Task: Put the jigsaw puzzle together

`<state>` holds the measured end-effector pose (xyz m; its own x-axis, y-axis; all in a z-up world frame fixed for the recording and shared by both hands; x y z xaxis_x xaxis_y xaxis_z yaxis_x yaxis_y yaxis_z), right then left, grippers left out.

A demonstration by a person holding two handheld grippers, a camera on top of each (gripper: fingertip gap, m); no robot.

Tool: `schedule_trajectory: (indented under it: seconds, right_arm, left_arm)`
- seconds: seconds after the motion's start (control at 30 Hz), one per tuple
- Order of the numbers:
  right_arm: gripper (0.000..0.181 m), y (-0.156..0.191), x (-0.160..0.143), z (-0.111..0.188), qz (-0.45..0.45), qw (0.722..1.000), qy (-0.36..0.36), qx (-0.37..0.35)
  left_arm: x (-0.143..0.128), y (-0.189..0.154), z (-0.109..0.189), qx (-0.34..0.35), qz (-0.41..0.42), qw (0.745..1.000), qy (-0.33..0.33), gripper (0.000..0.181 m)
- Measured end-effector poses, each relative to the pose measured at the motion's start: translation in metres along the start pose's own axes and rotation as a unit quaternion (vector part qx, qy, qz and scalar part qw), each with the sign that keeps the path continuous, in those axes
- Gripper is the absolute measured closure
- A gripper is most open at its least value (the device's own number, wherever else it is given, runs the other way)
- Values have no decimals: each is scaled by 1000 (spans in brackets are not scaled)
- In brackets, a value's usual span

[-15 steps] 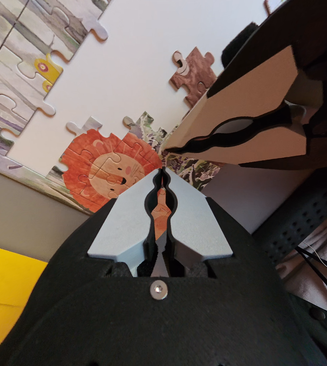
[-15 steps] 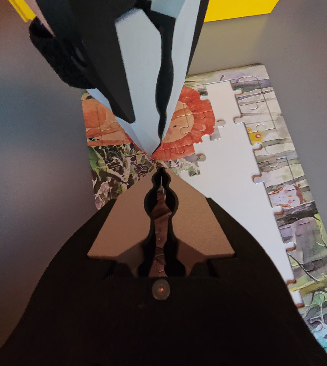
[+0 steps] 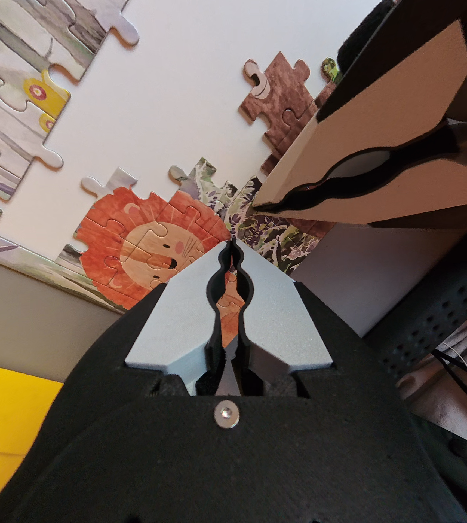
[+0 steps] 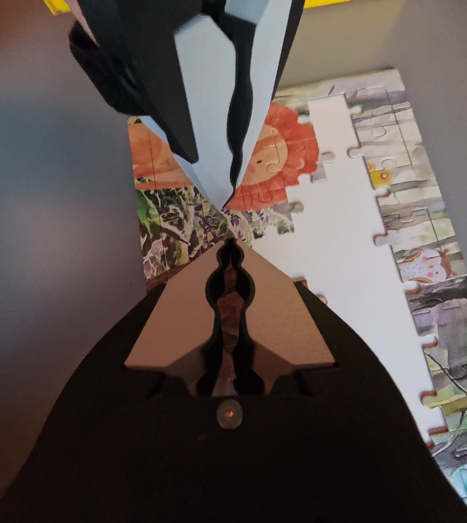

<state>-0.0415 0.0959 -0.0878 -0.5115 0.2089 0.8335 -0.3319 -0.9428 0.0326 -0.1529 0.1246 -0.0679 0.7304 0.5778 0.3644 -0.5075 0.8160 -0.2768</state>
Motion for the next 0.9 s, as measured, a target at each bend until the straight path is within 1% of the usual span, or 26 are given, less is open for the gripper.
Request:
schedule_trajectory:
  seconds: [0.03, 0.17, 0.23, 0.3, 0.37, 0.5, 0.57, 0.63, 0.67, 0.7, 0.73, 0.8, 0.83, 0.9]
  right_arm:
    - [181, 0, 0, 0, -3, 1000, 1, 0]
    - [181, 0, 1, 0, 1, 1000, 0, -3]
    - [181, -3, 3, 4, 2, 1000, -21, -16]
    - [181, -8, 8, 13, -5, 999, -40, -34]
    - [181, -8, 9, 16, -2, 999, -37, -29]
    - [181, -3, 4, 5, 14, 1000, -15, -15]
    - [181, -2, 1, 0, 22, 1000, 3, -21]
    - [181, -2, 8, 5, 28, 999, -12, -41]
    - [181, -3, 14, 9, 35, 997, -23, -67]
    - [181, -6, 20, 14, 44, 992, -38, -113]
    - [181, -11, 27, 21, 50, 981, -47, -179]
    - [181, -20, 37, 39, 48, 943, -63, -322]
    - [181, -22, 41, 48, 46, 924, -69, -373]
    - [181, -26, 43, 61, 42, 890, -67, -450]
  left_arm:
    - [0, 2, 0, 0, 1, 1000, 0, 181]
    - [0, 4, 1, -4, 6, 1000, -2, 181]
    - [1, 4, 2, -5, 5, 1000, -2, 181]
    - [0, 6, 3, 9, 3, 1000, -1, 181]
    - [-1, 8, 7, 17, 4, 1000, -6, 181]
    - [0, 8, 9, 9, 7, 1000, -11, 181]
    - [-1, 8, 5, 8, 4, 1000, 2, 181]
    - [0, 9, 5, 9, 6, 1000, -5, 181]
    - [1, 9, 7, 11, 4, 1000, -8, 181]
    - [2, 9, 9, 15, 3, 1000, -14, 181]
    - [4, 10, 12, 21, 4, 999, -25, 181]
    - [10, 9, 19, 32, 6, 997, -63, 181]
    - [14, 9, 23, 40, 4, 996, -84, 181]
    - [21, 6, 30, 61, -8, 990, -125, 181]
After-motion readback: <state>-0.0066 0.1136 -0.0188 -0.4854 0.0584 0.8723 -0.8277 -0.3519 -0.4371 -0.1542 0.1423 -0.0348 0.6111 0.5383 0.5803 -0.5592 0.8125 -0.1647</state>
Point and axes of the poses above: each gripper's, where its closed fingertips meet, z back along the fingers, x out of its top, y = z × x across the jaws, the point moved 10 cm from there along z, back along the fingers, and after that the axes turned 14 degrees about -y, right-handed, at the moved point
